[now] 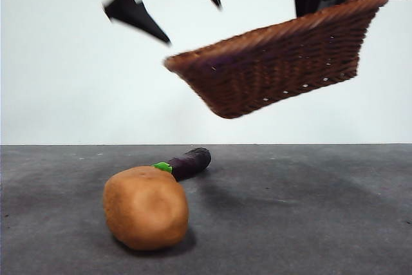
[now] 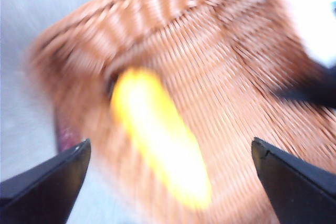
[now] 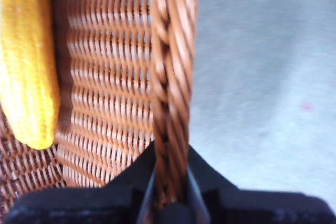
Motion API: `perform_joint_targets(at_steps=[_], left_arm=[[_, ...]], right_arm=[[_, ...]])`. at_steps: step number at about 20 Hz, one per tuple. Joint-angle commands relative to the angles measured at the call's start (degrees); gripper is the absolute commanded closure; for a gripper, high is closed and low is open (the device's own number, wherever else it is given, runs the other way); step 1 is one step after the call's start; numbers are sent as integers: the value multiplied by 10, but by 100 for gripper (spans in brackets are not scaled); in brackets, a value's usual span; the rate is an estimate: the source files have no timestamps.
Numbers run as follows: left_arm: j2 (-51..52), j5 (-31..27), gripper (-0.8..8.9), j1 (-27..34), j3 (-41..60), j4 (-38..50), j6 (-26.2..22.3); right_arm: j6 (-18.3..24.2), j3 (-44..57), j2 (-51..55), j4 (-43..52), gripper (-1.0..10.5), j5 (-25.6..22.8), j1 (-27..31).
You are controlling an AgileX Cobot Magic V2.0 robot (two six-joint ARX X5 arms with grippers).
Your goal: Help me put the vegetables on the table into the basket
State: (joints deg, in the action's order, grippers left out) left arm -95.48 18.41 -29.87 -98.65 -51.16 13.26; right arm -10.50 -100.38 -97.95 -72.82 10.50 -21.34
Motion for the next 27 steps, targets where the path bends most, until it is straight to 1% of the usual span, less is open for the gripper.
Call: perform_joint_targets(at_steps=[1, 3, 5, 7, 8, 9, 12, 15, 17, 20, 21, 23, 27], left_arm=[[47, -25, 280, -4, 2, -49, -40], [75, -34, 280, -14, 2, -82, -57], [89, -39, 280, -21, 2, -132, -60], [93, -88, 280, -22, 9, -189, -54], [97, -111, 280, -26, 23, -197, -44], [103, -114, 280, -29, 45, -192, -32], [133, -105, 280, -29, 150, -134, 31], [142, -106, 280, -45, 253, -64, 160], [140, -106, 280, -58, 309, -23, 233], [139, -115, 280, -90, 374, 42, 316], [139, -129, 280, -101, 387, 50, 340], [139, -158, 280, -123, 402, 60, 369], [127, -174, 280, -161, 409, 76, 407]], right_arm=[[14, 4, 3, 3, 956, 4, 21], [22, 4, 2, 3, 955, 4, 40], [28, 4, 2, -2, 956, 4, 59], [34, 4, 2, -9, 955, 4, 74], [39, 4, 2, -9, 955, 4, 80], [47, 4, 2, -11, 955, 4, 86], [55, 4, 2, -18, 955, -3, 92], [59, 4, 2, -14, 955, -5, 94], [62, 4, 2, -12, 955, -5, 94], [64, 4, 2, -4, 955, -5, 94], [68, 4, 2, -5, 955, -5, 94], [78, 4, 2, -6, 955, -12, 94], [82, 4, 2, -5, 955, -14, 94]])
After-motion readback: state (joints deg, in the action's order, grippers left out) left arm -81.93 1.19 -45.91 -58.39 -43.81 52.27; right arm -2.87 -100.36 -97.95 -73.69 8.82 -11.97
